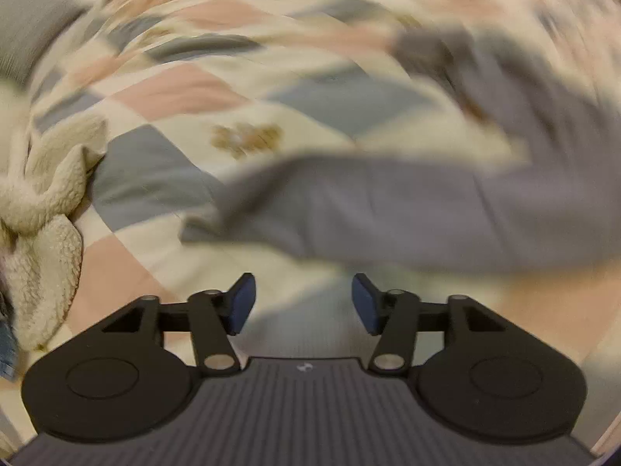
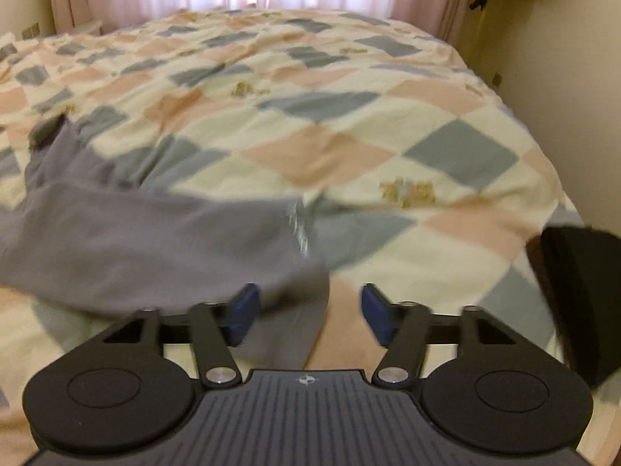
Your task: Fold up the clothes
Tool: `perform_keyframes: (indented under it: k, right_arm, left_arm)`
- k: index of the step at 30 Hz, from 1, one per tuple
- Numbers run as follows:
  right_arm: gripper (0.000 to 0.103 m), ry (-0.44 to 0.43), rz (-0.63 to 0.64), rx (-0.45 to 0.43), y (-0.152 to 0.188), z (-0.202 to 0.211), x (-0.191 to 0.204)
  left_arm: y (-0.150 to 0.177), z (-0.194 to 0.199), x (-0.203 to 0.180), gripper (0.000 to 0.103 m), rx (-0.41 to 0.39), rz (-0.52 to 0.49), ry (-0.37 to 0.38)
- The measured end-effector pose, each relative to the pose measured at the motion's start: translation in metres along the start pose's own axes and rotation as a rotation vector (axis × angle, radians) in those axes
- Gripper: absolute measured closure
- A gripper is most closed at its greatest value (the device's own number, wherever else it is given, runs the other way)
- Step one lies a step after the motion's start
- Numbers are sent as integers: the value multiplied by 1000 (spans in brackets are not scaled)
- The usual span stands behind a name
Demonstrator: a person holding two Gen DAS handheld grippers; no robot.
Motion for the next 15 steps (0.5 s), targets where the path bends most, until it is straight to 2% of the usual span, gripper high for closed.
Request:
perform_keyframes:
  k: [3,6,8,10,12,13,15]
  right_arm:
    - [40,8,-10,70,32,-14,9]
    - [40,17,-24,113,52,-27,20]
    - [40,18,-28,115,57,-31,29]
    - [40,9,-31,112,58,-34,39]
    - [40,8,-27,104,56,-36,46]
    - [40,10,-25,99,55,-37,49]
    - [39,9,-42,100,57,-38,50]
  left_arm:
    - [20,-10,-39,41,-91,-312,-230]
    - [21,-30,-65,36,-194,-622,-456]
    - [17,-49,-75,36,-239,-763,-540]
    - [16,-71,-81,36,-246,-860,-583]
    - [21,-89,-91,36,-285,-1009,-640]
    - [24,-94,-96,34,-322,-1077,-694]
    - [23,-101,-104,22,-386,-1153,-818]
Point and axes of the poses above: each gripper's, at about its wrist camera, not at the fingertips, and z roughly against the way its jaws point, x to its left, y to its underside, the point moved 8 cm from there along -z, roughly the way its jaws point, and after that the axes turned 14 degrees about x, right-handed, at the moved point
